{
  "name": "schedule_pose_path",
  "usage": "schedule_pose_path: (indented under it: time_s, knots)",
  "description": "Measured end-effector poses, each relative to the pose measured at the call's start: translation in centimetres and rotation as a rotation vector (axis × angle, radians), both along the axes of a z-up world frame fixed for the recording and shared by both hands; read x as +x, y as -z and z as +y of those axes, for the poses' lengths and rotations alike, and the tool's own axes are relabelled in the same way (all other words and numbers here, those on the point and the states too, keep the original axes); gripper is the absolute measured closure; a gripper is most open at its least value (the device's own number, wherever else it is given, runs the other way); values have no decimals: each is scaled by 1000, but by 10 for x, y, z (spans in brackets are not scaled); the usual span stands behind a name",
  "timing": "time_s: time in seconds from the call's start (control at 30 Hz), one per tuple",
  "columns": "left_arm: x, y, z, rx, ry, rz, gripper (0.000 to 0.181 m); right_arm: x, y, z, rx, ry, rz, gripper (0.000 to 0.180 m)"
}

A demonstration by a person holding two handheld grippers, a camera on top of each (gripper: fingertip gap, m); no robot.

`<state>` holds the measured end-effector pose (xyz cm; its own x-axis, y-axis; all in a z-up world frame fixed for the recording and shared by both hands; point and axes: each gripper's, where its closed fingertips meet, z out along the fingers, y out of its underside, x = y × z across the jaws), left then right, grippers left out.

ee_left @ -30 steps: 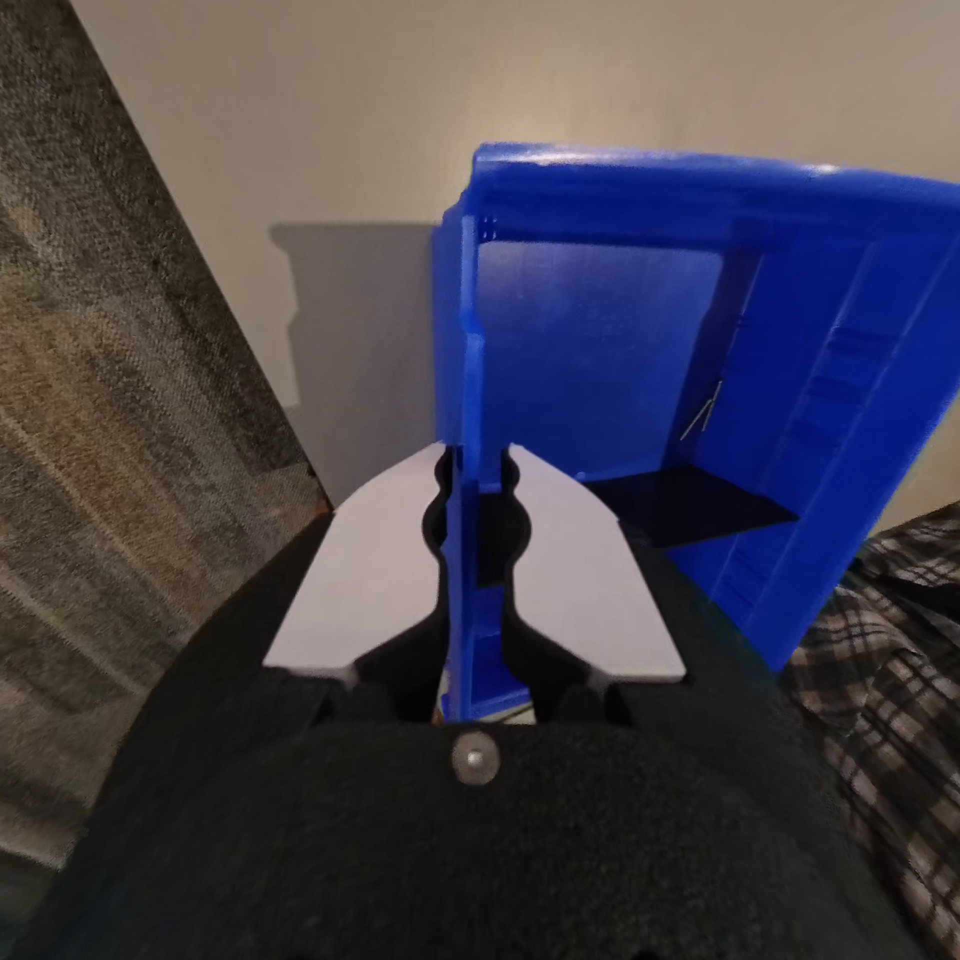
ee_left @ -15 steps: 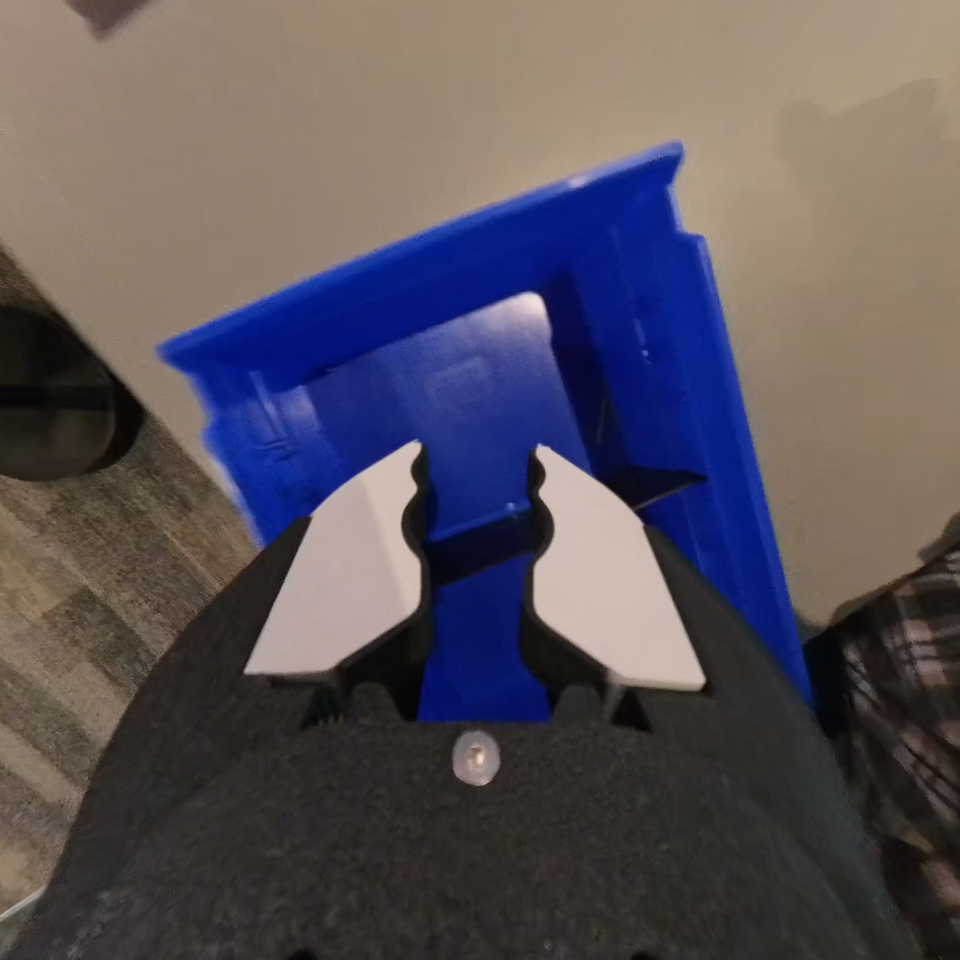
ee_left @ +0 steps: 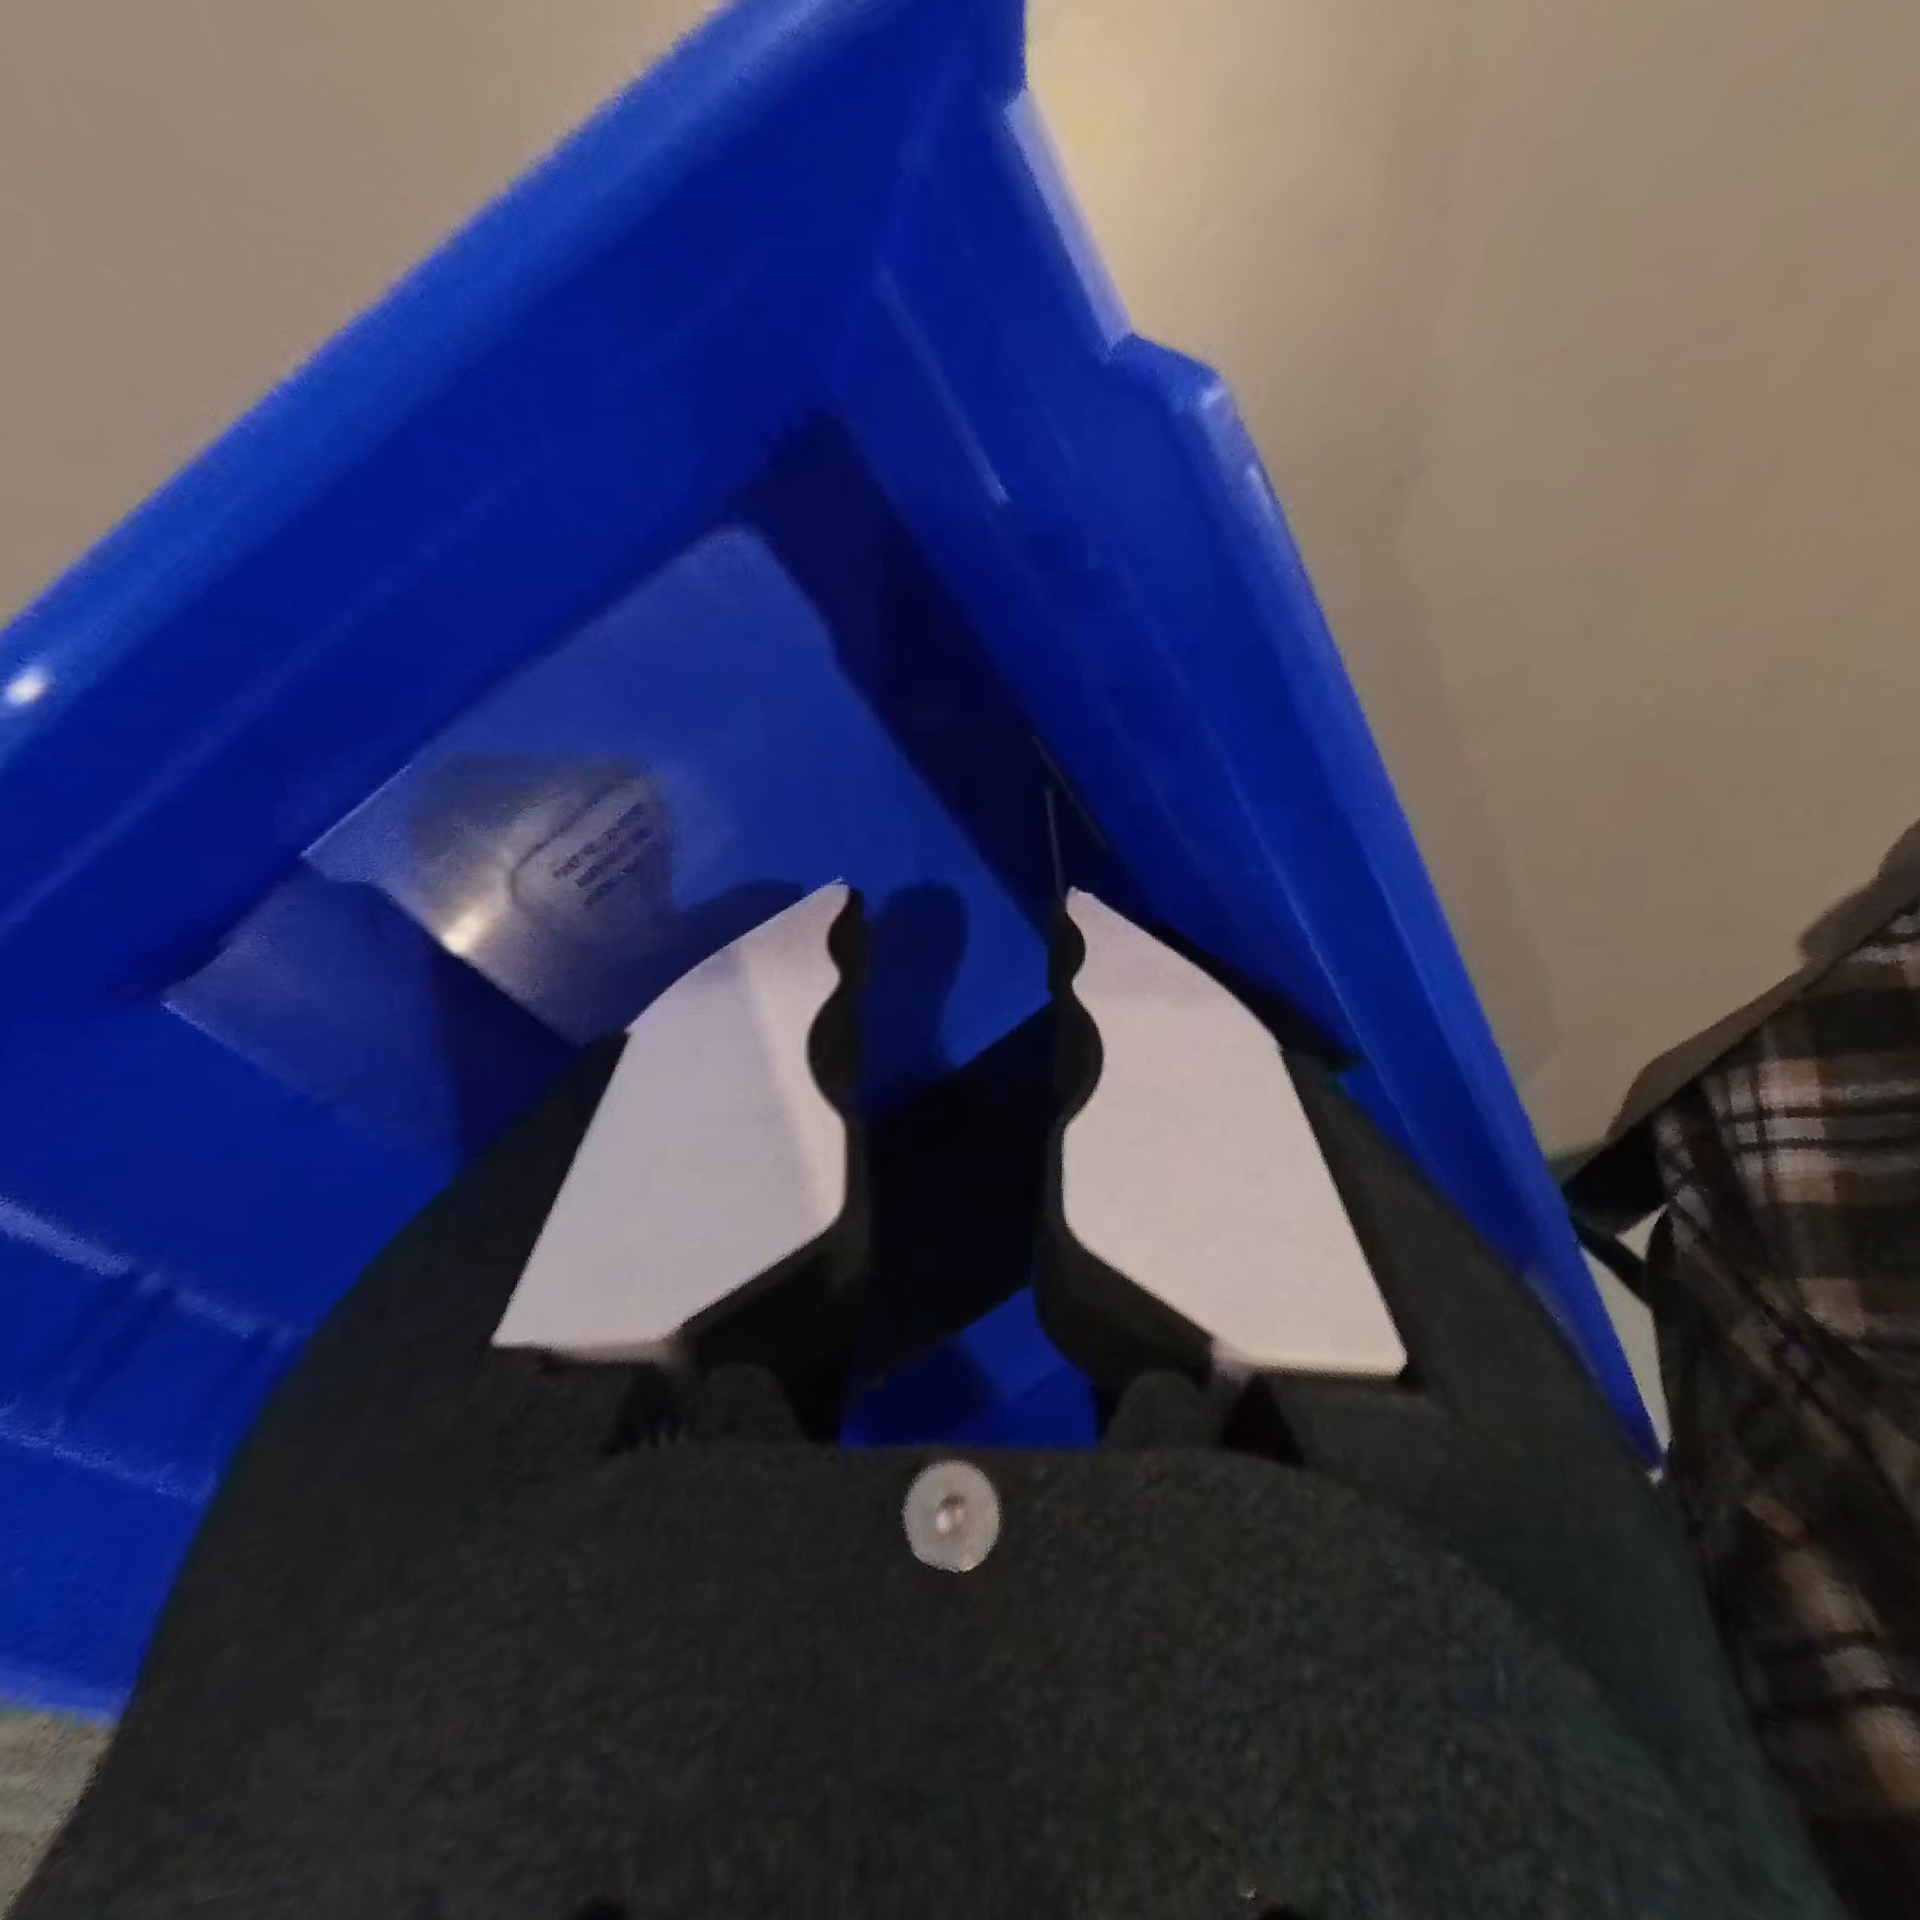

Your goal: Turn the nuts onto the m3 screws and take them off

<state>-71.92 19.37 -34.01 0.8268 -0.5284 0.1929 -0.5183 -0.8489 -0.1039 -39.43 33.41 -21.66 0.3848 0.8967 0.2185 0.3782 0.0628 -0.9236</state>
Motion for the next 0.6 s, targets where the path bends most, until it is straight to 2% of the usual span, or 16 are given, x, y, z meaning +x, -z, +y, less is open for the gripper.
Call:
schedule_pose_path:
  time_s: [0.33,0.6]
  knots:
    - [6,29,-11,-135,42,69,146,4,-1,1,7,8,4,70]
    - [13,34,-12,-225,2,18,146,9,-4,0,16,15,19,70]
